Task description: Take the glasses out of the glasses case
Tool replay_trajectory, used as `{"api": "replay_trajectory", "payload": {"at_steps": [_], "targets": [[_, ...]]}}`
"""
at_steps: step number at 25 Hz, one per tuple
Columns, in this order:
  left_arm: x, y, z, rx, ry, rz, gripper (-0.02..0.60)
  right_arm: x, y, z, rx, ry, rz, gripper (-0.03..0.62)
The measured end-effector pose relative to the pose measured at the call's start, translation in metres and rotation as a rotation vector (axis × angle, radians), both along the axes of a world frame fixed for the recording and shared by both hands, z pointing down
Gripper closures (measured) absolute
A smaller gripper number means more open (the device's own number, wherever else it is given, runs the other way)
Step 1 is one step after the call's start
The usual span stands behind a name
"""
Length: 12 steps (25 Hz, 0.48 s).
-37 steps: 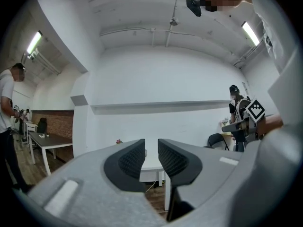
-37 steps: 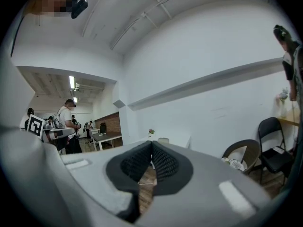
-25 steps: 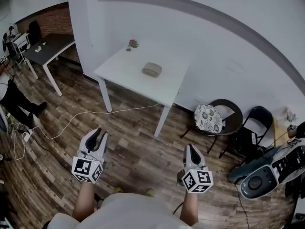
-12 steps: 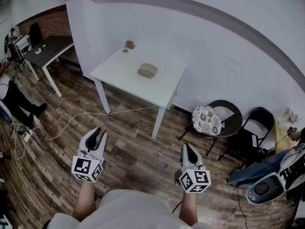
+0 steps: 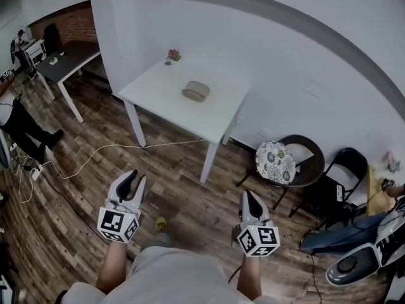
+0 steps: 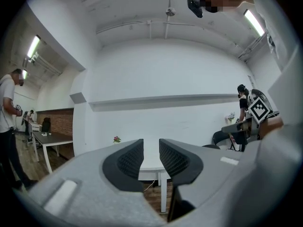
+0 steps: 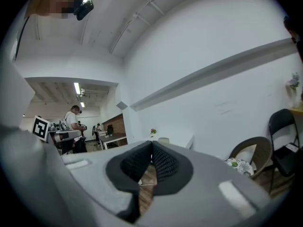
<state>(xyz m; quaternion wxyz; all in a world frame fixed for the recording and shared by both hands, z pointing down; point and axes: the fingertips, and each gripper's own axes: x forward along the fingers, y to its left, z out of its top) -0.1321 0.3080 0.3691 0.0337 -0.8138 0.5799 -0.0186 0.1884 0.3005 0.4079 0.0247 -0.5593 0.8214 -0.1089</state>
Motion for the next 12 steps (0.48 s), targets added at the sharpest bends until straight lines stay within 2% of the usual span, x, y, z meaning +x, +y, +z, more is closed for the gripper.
{"api": "replay_trajectory", "payload": {"at_steps": [5,12], "targets": [[-0.001,-0.032,0.01,-0.013,0.014,0.013,0.469,0.001,-0.024,0.013,-0.021,0.003,0.015,0.591],[-0.007,-0.104,0.02,-0.04,0.03,0.054,0.469,-0.006,-0.086,0.018,-0.045,0.028,0.055,0.591]]}}
